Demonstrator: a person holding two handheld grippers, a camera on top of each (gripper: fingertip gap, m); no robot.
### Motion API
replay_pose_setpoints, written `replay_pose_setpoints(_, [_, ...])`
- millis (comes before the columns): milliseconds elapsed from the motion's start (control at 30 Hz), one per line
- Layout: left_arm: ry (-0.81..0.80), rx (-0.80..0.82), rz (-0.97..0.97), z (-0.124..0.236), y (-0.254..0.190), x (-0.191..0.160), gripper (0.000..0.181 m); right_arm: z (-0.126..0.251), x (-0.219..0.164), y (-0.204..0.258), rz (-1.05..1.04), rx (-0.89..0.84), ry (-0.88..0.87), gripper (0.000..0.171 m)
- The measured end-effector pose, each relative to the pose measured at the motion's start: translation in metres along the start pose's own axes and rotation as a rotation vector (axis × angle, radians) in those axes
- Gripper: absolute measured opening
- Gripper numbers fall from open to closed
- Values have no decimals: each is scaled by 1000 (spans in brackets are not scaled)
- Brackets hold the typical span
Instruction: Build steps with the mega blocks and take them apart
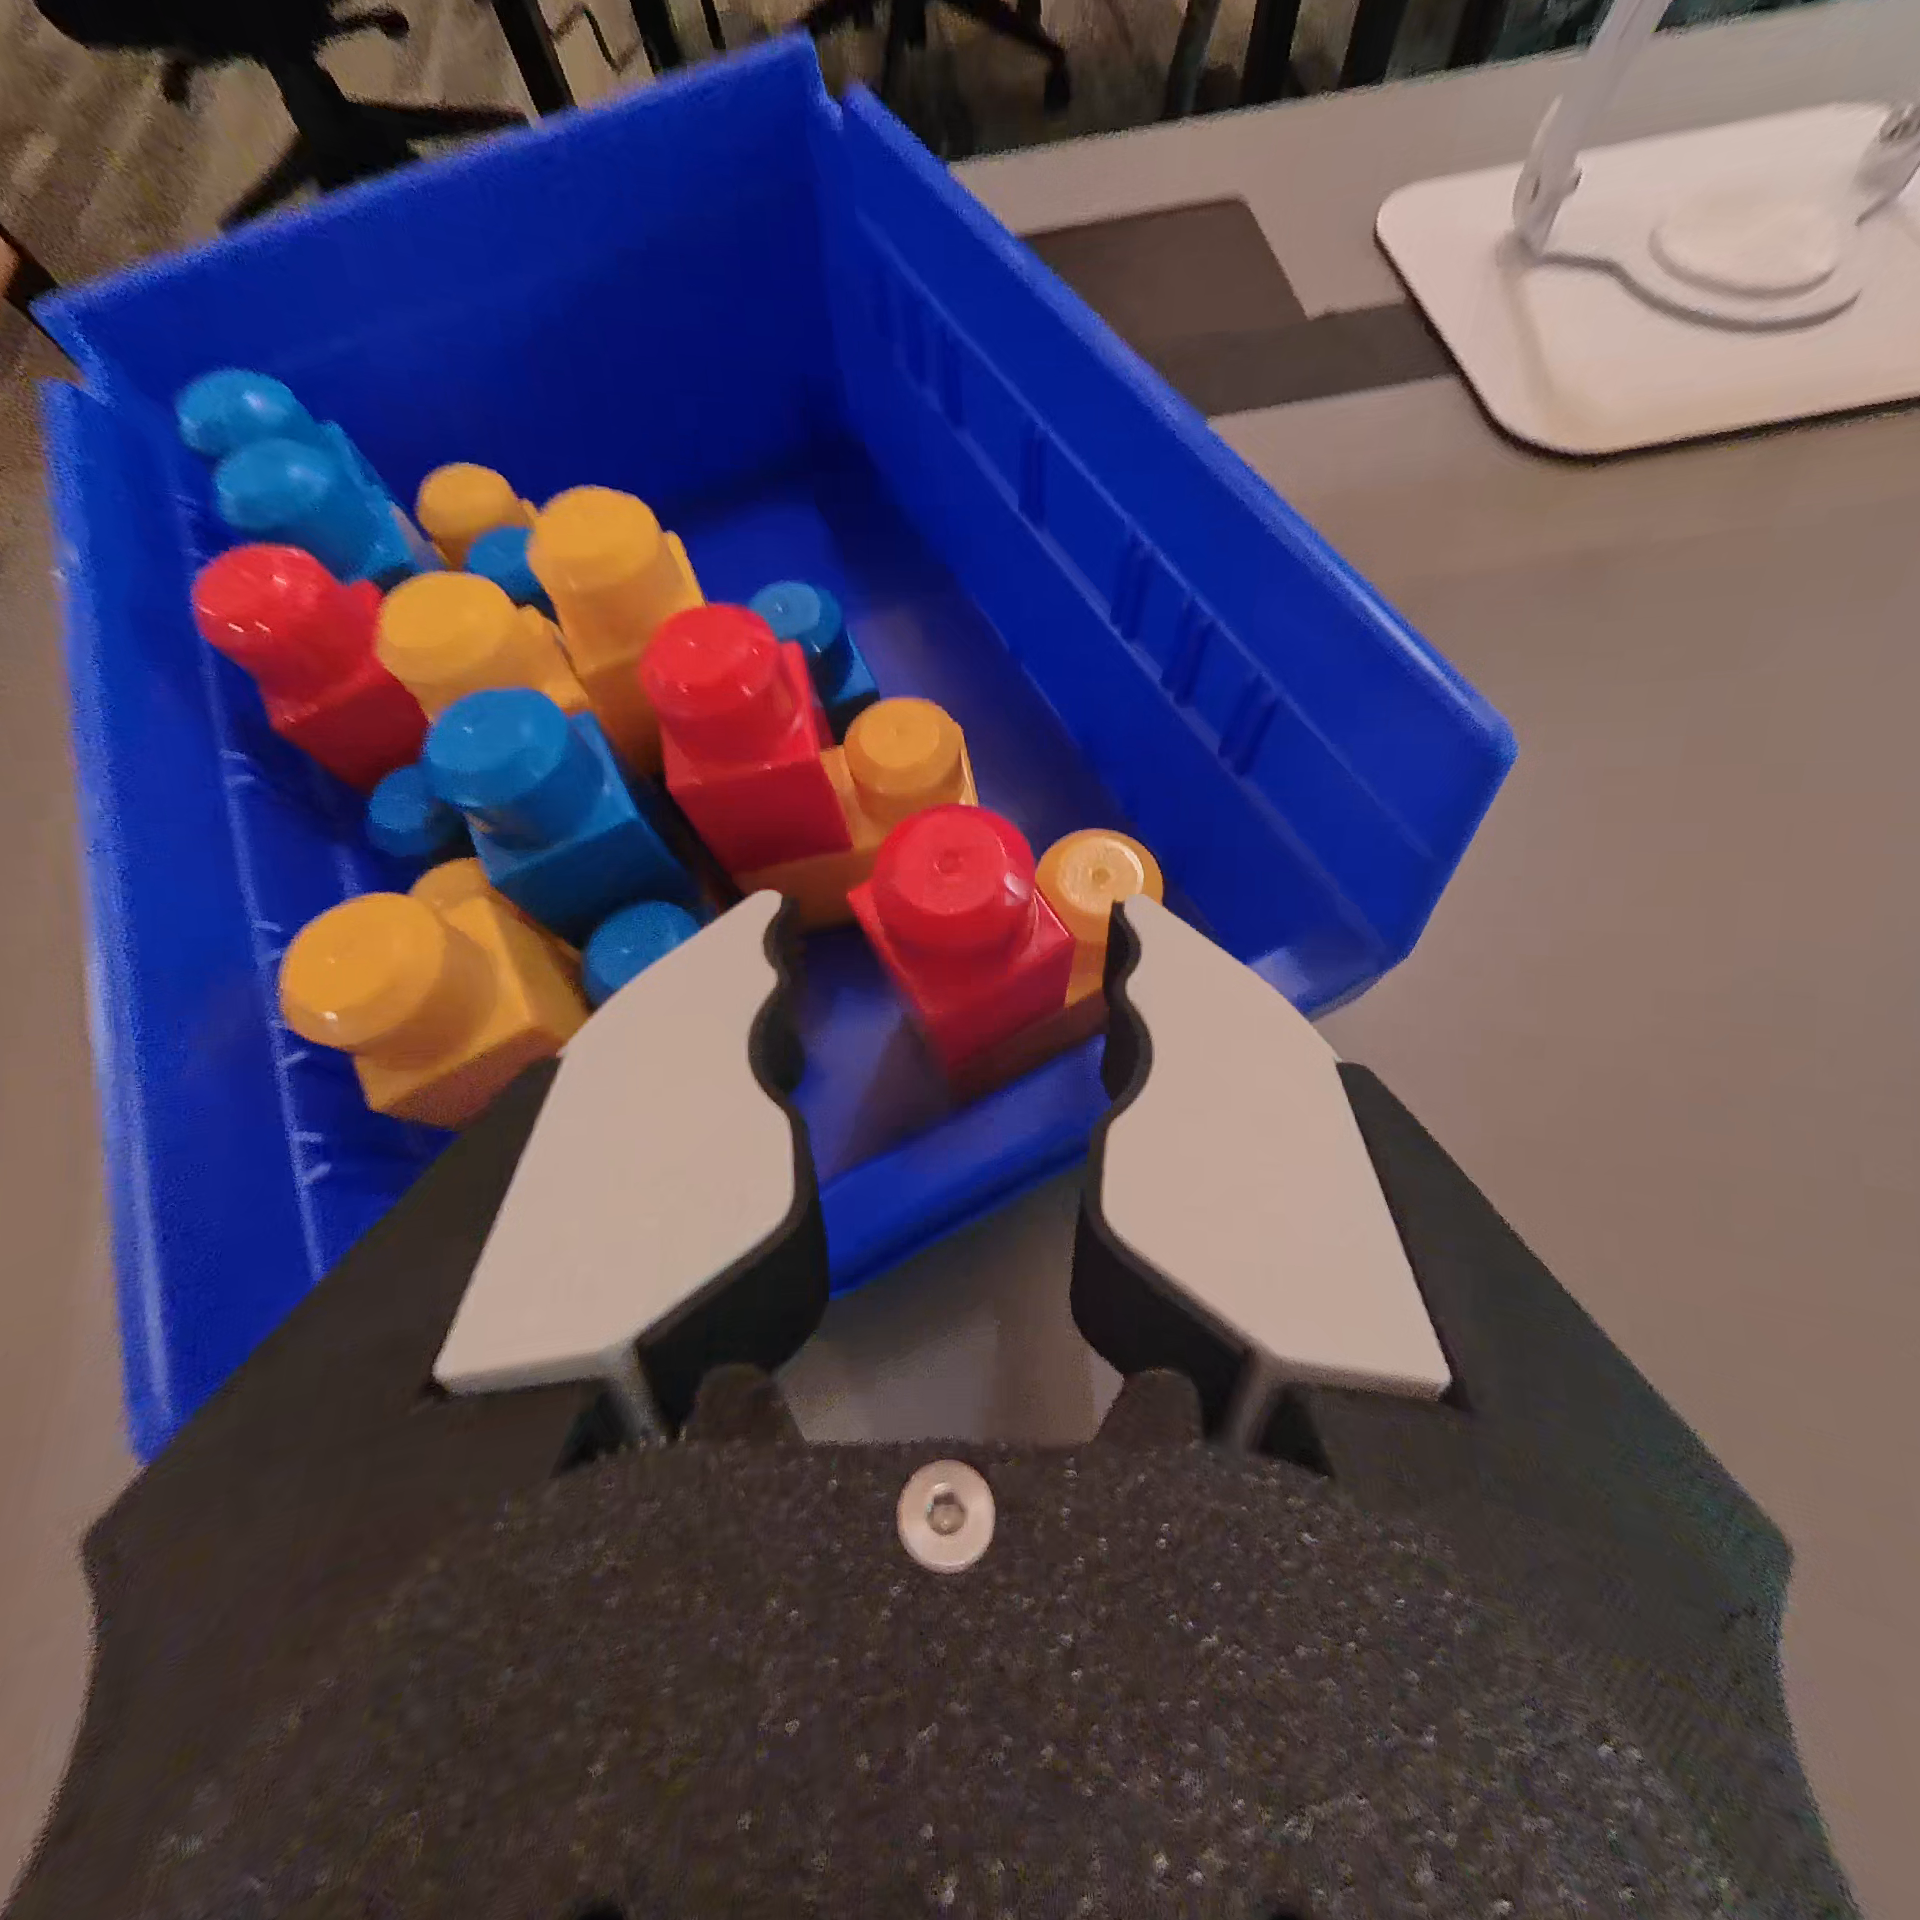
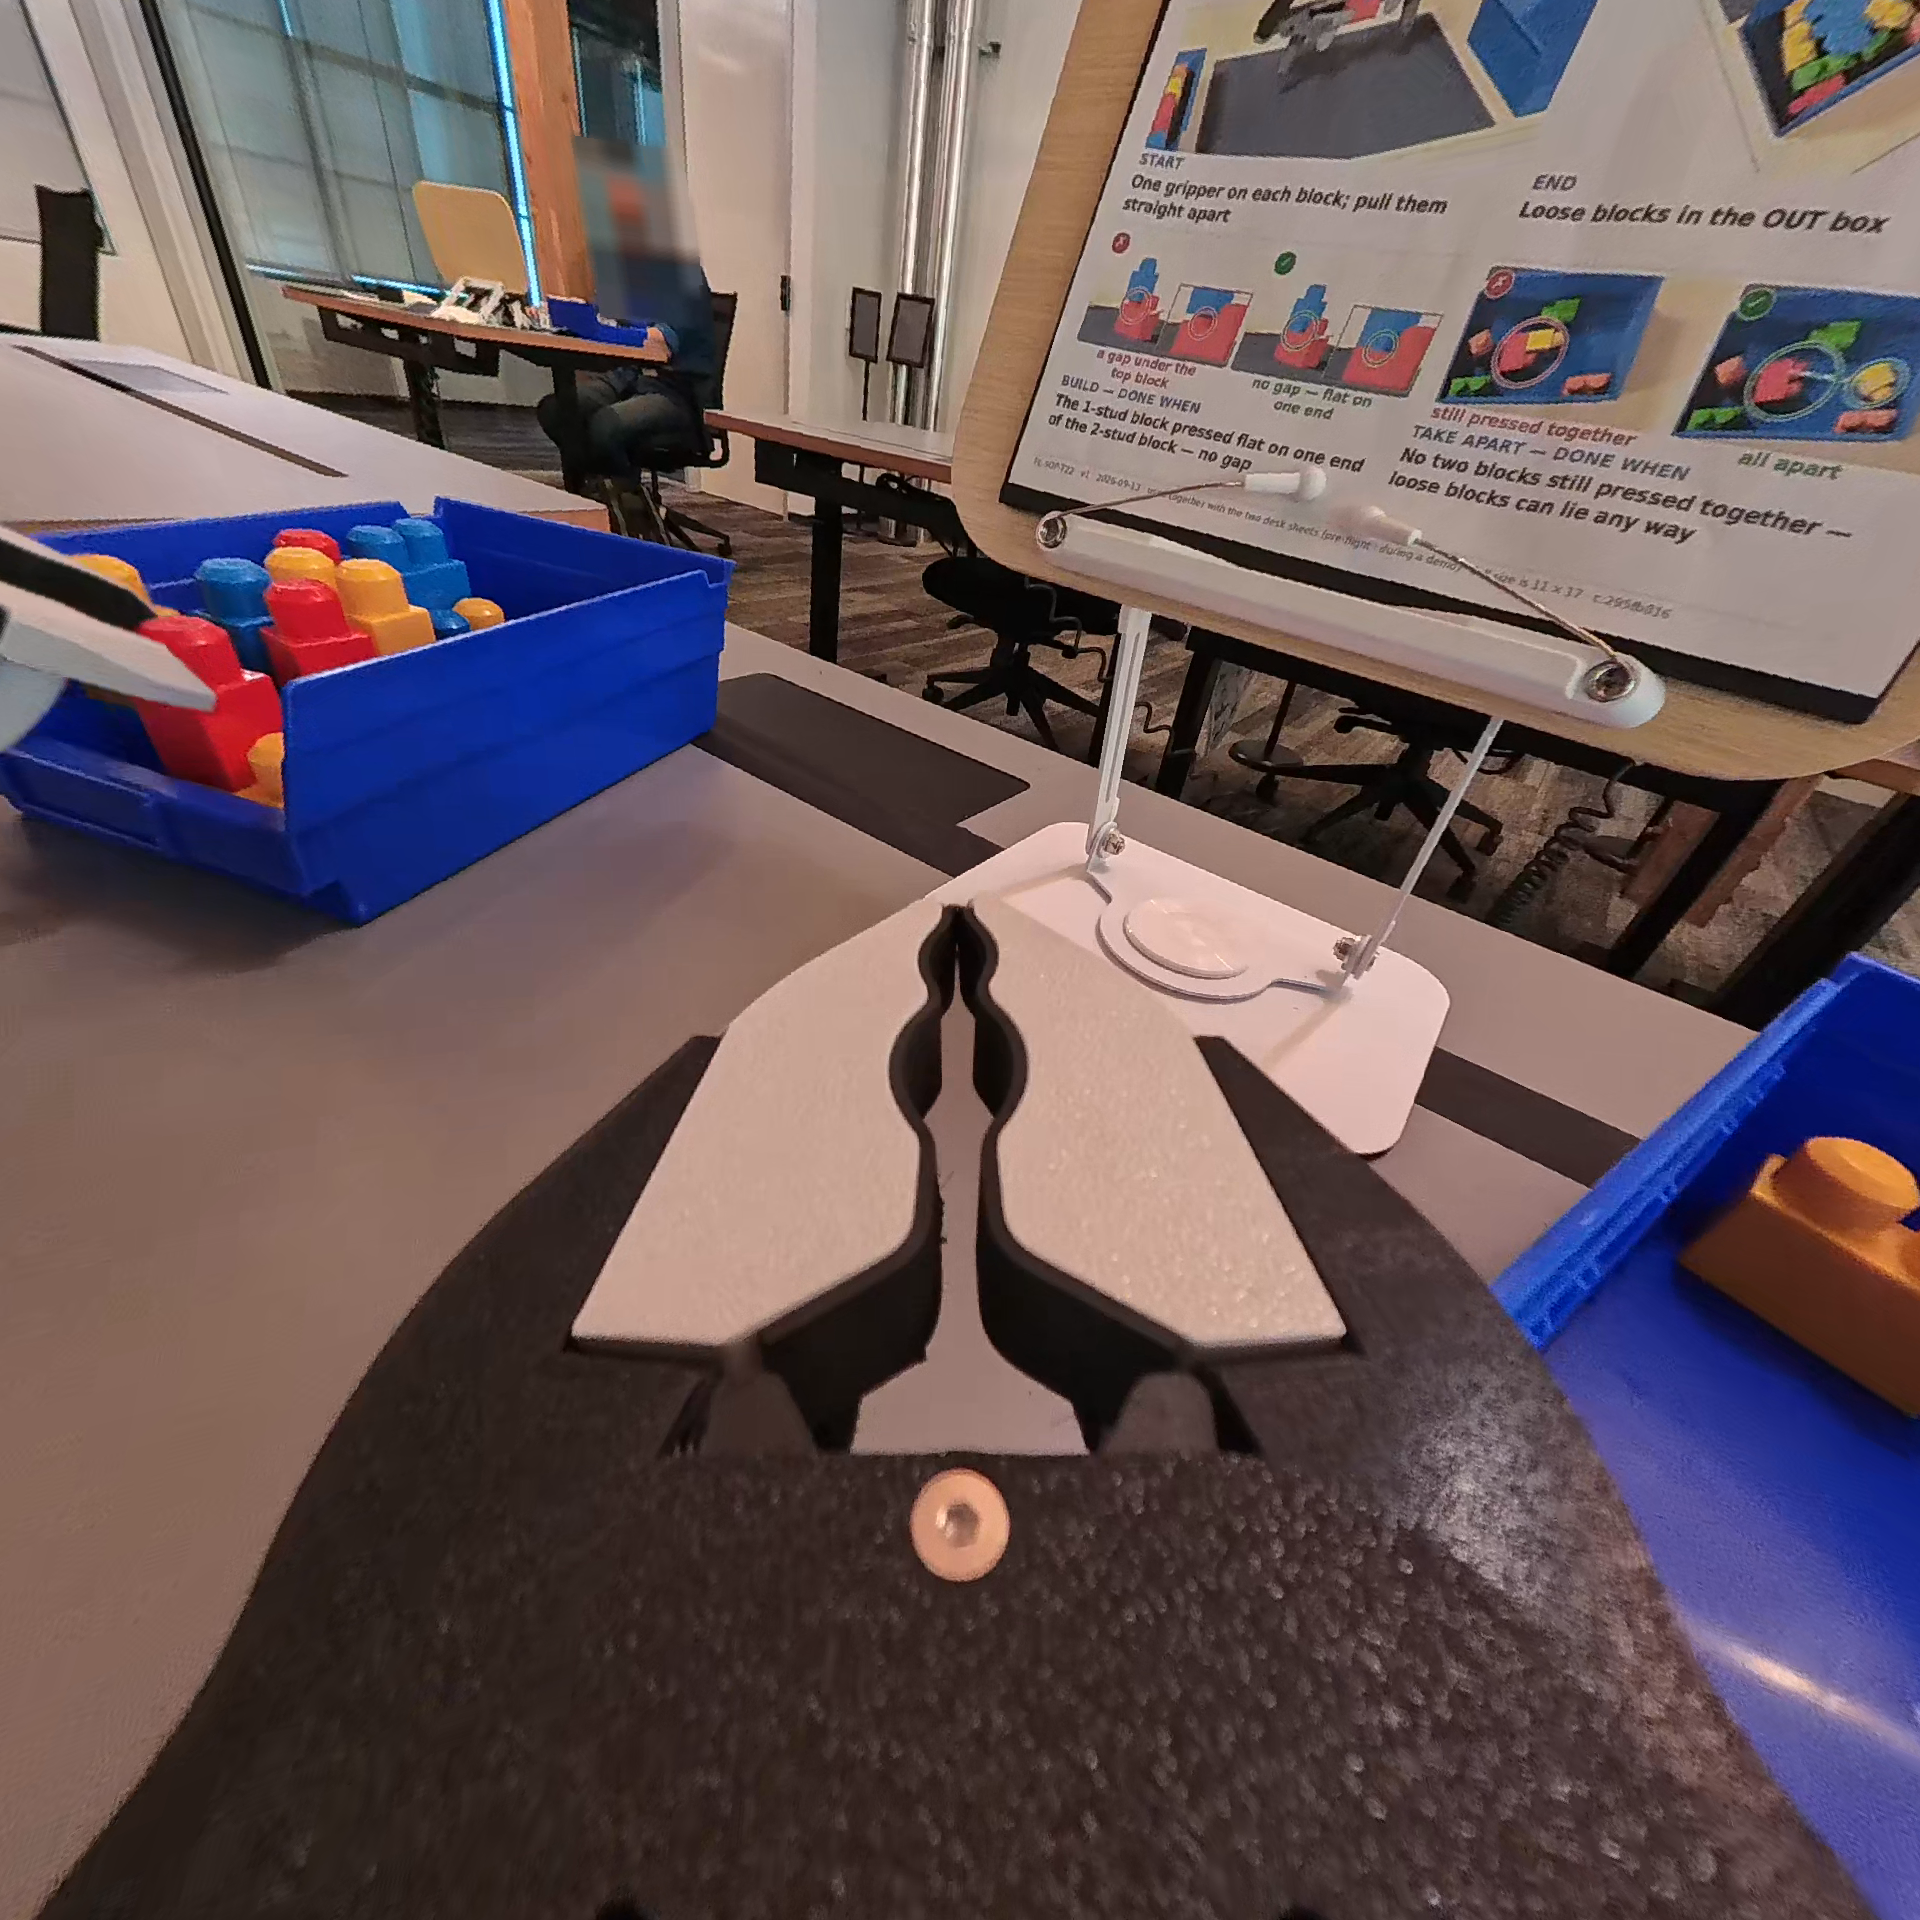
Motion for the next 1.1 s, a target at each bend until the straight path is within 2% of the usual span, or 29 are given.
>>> replay_pose_setpoints(167, [57, 30, -17, -13, -2, -8, 42, 0, 0, 1, 6, 5, 4, 0])
replay_pose_setpoints(300, [51, 74, -28, -12, 2, -7, 40, 1, 1, 1, 10, 5, 1, 0])
replay_pose_setpoints(467, [-124, 151, -19, 15, 10, 20, 40, 3, 4, 0, 15, -3, -14, 0])
replay_pose_setpoints(567, [-330, 171, 5, 43, 4, 49, 40, 4, 7, -2, 15, -10, -24, 0])
replay_pose_setpoints(633, [-460, 112, 34, 58, -11, 67, 40, 4, 8, -3, 16, -14, -29, 0])
replay_pose_setpoints(733, [-533, -75, 34, 58, -57, 84, 40, 5, 9, -5, 15, -19, -29, 0])
replay_pose_setpoints(900, [-387, -324, -123, 23, -148, 77, 40, 4, 6, -7, 15, -22, -17, 0])
replay_pose_setpoints(1100, [-215, -418, -257, -5, -206, 53, 40, 3, 3, -7, 16, -15, 2, 0])
Point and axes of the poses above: each gripper's, where its closed fingertips meet, z back along the fingers, x out of its top, y = z × x across the jaws, the point moved 5 cm from there along z, back along the fingers, and after that the axes turned 11 degrees about -z, right-handed, at the moved point
